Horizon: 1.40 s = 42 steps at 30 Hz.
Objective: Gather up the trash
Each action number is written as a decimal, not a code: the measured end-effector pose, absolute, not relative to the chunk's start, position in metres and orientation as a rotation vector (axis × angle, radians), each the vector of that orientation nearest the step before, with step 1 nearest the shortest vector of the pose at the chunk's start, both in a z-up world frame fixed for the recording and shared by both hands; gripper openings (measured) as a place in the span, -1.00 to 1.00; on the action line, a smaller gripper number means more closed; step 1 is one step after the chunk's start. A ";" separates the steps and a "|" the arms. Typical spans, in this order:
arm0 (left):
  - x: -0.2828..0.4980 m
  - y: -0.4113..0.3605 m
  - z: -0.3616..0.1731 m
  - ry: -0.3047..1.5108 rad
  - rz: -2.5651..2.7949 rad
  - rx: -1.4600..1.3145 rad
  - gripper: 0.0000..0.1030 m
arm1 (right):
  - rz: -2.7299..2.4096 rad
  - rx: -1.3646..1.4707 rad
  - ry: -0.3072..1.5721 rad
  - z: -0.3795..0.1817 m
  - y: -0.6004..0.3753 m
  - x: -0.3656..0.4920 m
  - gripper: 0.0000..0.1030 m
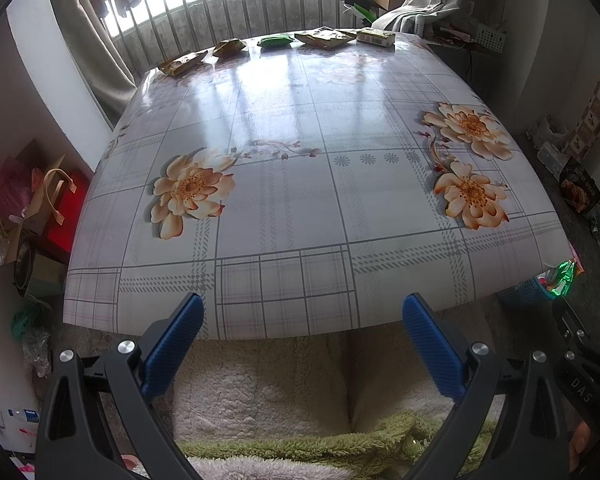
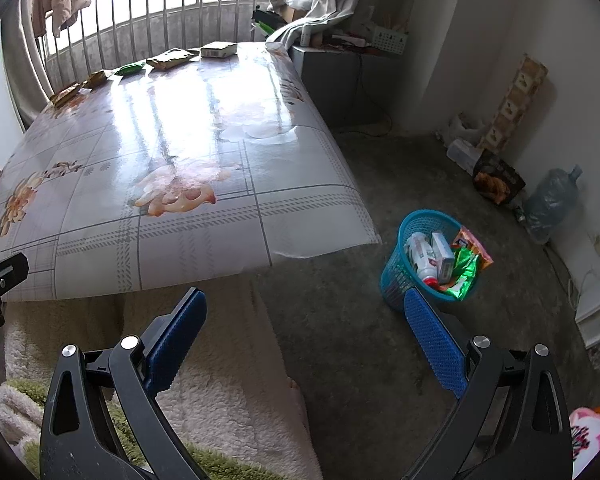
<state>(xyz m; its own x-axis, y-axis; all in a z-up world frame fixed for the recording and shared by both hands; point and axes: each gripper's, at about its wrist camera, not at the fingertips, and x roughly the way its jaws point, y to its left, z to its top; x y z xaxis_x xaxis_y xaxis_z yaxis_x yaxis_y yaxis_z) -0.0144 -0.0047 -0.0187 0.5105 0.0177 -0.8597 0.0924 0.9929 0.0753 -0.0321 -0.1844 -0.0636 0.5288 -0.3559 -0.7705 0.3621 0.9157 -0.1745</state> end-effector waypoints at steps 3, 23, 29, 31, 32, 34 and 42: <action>-0.014 -0.005 -0.019 1.035 -0.045 0.117 0.89 | -0.429 0.008 0.919 -0.064 -0.184 -0.032 0.85; -0.016 -0.004 -0.024 1.045 -0.052 0.128 0.89 | -0.416 0.018 0.927 -0.065 -0.181 -0.030 0.85; -0.014 -0.003 -0.024 1.044 -0.050 0.130 0.89 | -0.412 0.026 0.930 -0.066 -0.182 -0.030 0.85; -0.014 -0.004 -0.024 1.044 -0.051 0.131 0.89 | -0.409 0.026 0.930 -0.066 -0.182 -0.030 0.85; -0.014 -0.004 -0.024 1.044 -0.051 0.131 0.89 | -0.408 0.026 0.930 -0.066 -0.182 -0.029 0.85; -0.013 -0.004 -0.024 1.044 -0.052 0.131 0.89 | -0.406 0.025 0.929 -0.066 -0.183 -0.030 0.85; -0.012 -0.004 -0.023 1.044 -0.054 0.136 0.89 | -0.404 0.026 0.929 -0.066 -0.185 -0.030 0.85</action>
